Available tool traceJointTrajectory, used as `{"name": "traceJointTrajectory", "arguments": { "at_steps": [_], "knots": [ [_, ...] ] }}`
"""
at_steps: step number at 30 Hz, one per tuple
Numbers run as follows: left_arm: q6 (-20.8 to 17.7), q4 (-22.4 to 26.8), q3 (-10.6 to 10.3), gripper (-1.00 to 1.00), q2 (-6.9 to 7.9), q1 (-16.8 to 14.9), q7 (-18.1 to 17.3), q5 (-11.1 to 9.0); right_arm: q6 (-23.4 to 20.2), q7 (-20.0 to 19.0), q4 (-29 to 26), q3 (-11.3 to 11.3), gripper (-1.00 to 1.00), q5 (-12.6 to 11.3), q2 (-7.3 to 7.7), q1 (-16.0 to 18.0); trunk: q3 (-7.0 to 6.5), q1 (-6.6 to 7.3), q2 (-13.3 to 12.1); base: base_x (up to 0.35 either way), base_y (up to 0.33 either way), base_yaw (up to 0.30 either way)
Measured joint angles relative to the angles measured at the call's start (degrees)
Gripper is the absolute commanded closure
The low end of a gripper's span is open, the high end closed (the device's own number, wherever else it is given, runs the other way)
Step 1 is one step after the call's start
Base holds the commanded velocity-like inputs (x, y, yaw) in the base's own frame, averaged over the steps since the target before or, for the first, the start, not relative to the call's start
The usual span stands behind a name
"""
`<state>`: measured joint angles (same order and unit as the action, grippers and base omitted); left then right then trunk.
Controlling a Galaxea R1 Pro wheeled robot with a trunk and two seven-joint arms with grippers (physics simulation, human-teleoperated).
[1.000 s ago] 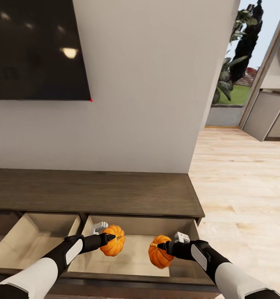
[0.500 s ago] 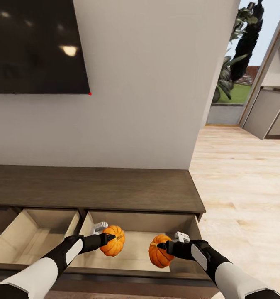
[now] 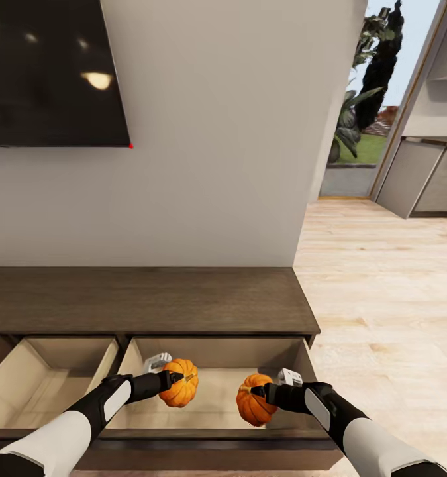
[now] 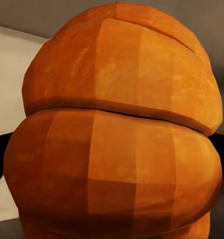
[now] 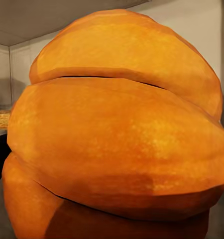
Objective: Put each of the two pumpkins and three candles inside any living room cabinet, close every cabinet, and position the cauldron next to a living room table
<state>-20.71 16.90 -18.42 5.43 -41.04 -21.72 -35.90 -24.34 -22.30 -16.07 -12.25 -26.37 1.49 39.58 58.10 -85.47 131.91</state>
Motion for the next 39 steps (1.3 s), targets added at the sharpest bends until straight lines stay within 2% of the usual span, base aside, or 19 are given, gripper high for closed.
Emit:
{"name": "traceJointTrajectory", "arguments": {
  "at_steps": [5, 15, 32, 39],
  "knots": [
    [-0.1, 0.1, 0.0, 1.00, -0.04, 0.0, 0.0, 0.0, 0.0, 0.0, 0.0, 0.0, 1.00, 0.0, 0.00, 0.0, 0.00, 0.00, 0.0, 0.245, 0.048, 0.000],
    [0.1, 0.2, 0.0, 1.00, -0.05, 0.0, 0.0, 0.0, 0.0, 0.0, 0.0, 0.0, 1.00, 0.0, 0.04, 0.0, 0.00, 0.00, 0.0, 0.019, 0.002, 0.000],
    [-0.3, -0.5, -0.1, 1.00, -0.05, 0.0, 0.2, 0.1, 0.0, -0.3, -0.1, 0.1, 1.00, -0.3, 0.11, 0.0, 3.05, -3.73, 6.8, 0.000, 0.000, 0.000],
    [-0.3, -0.1, -0.1, 1.00, -0.36, 0.0, 0.2, 0.1, 0.0, -0.8, -4.7, 0.1, 1.00, -0.4, 0.04, 0.0, 4.30, -5.27, 9.6, 0.000, 0.000, 0.000]
  ]
}}
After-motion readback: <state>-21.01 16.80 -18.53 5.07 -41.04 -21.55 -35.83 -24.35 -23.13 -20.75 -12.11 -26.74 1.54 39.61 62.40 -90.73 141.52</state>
